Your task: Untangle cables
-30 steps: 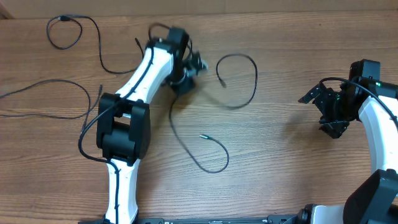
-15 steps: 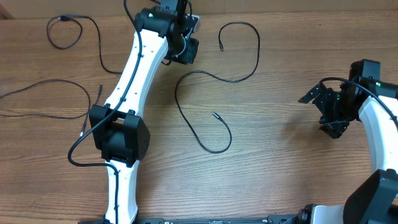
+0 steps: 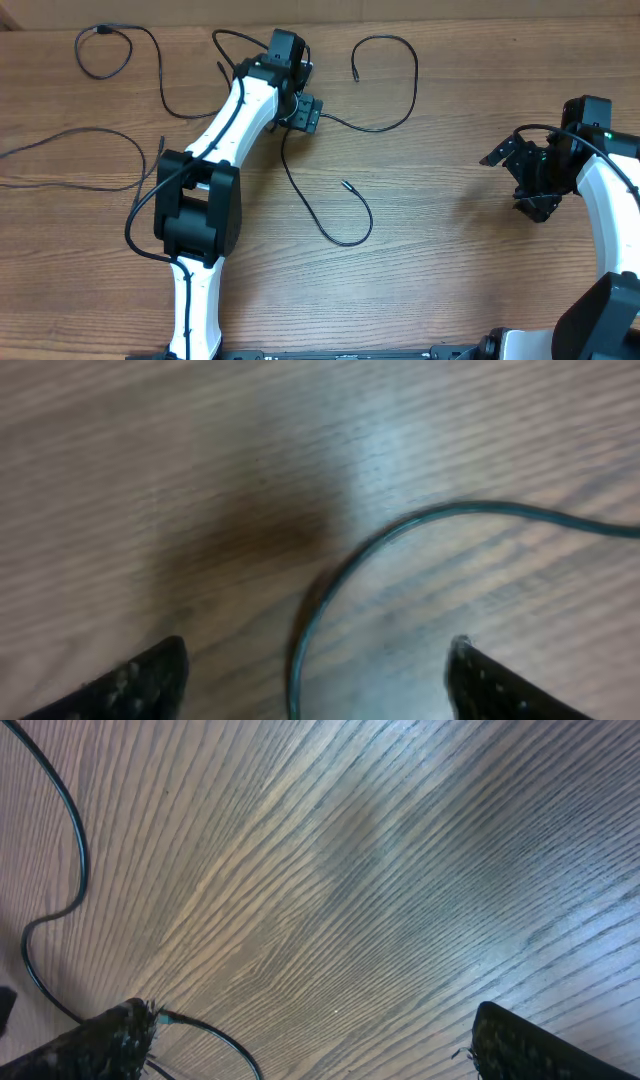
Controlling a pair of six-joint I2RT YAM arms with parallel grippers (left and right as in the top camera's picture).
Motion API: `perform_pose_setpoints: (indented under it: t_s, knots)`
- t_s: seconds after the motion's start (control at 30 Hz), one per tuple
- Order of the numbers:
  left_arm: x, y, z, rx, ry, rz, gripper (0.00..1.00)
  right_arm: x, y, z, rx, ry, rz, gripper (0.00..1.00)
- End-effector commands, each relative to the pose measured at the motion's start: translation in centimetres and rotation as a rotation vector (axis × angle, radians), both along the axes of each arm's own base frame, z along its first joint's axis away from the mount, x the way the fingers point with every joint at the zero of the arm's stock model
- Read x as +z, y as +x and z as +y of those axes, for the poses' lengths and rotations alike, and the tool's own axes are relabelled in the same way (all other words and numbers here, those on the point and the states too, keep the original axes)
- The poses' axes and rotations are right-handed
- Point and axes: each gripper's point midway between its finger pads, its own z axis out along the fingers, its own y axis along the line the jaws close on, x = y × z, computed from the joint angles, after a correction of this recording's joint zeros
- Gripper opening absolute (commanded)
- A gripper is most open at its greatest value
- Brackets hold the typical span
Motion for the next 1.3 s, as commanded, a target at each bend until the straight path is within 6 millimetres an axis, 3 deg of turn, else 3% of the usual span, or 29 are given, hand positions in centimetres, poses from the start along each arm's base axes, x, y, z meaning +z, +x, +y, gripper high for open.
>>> perform_pose_setpoints:
  t_s: [0.0,0.3,0.47,0.57,0.63,0.73,0.83,1.03,1.27]
  knots:
    - [-1.6,0.6,0.2,-0.03,0.043,-0.036,0.77,0.3,0.4,0.0,0.009,0.001,-0.015,1.0]
    - [-4.8,0.5,-0.1,-0.143,0.074,-0.011,0.73,0.3,0.4,0.0,0.009,0.001,-0.015,1.0]
    - [-7.1,-0.7,0.3,-0.171,0.1,0.059,0.59,0.3,0.4,0.0,0.009,0.001,-0.015,1.0]
    - [-8.4,-1.8,0.7,-0.183,0.116,0.116,0.34,0.3,0.4,0.0,0.009,0.001,-0.015,1.0]
    - [-9.2,-2.6,1.0,-0.183,0.124,0.154,0.04,0.3,0.5,0.0,0.009,0.0,-0.015,1.0]
    - [-9.4,-3.2,1.2,-0.179,0.129,0.181,0.04,0.3,0.5,0.0,0.009,0.0,-0.015,1.0]
    - [-7.8,-2.8,1.2,-0.131,0.12,0.18,0.04,0.4,0.4,0.0,0.009,0.0,-0.015,1.0]
    - [2.0,-0.4,0.3,0.076,0.025,0.082,0.04,0.3,0.4,0.0,0.009,0.001,-0.015,1.0]
    - [14.1,-1.6,0.5,0.237,-0.084,-0.022,0.04,0.3,0.4,0.0,0.009,0.001,-0.015,1.0]
